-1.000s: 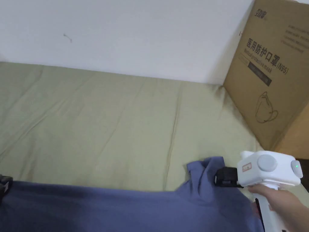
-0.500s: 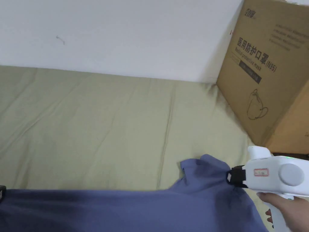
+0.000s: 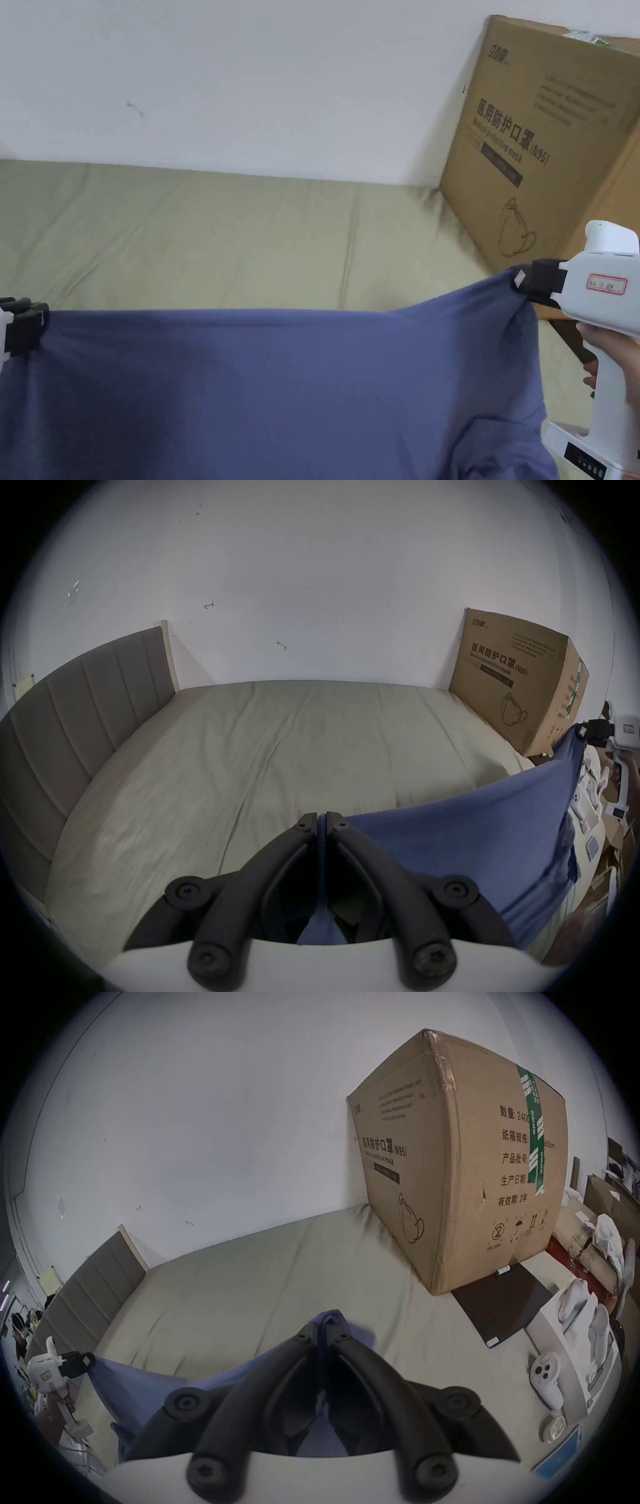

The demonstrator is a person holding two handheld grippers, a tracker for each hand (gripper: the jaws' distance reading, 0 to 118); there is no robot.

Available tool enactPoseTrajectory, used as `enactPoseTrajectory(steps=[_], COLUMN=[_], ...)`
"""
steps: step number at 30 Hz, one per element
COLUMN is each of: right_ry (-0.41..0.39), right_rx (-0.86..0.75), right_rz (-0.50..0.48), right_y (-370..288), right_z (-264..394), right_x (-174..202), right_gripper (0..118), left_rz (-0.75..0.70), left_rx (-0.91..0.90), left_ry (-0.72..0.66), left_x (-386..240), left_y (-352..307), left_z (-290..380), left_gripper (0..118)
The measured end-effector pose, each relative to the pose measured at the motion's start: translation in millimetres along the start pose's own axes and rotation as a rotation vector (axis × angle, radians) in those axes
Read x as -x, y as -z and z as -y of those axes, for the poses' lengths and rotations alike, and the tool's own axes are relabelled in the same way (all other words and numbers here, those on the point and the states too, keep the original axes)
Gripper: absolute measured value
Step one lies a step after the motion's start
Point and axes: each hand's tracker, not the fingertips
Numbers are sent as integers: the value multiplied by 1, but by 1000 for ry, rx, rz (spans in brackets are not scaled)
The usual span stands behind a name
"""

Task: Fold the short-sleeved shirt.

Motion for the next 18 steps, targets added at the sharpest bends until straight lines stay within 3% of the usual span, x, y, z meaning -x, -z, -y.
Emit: enactPoseTrajectory(steps=[3, 11, 15, 18], right_ry=[-29, 44, 27, 22], right_rx=[43, 353, 495, 513], right_rz=[20, 5, 24, 45], right_y=[-21, -107, -113, -93], right_z=[30, 151, 195, 212], right_x=[-1, -43, -52, -57], right_gripper=[3, 3, 3, 3], left_rz=[37, 163, 193, 182], left_rx=[63, 151, 246, 286], left_ry=[41, 113, 165, 171], left_x=[3, 23, 23, 22], left_y=[-3, -71, -88, -85], left_z=[11, 75, 118, 141], left_gripper=[3, 3, 4, 17])
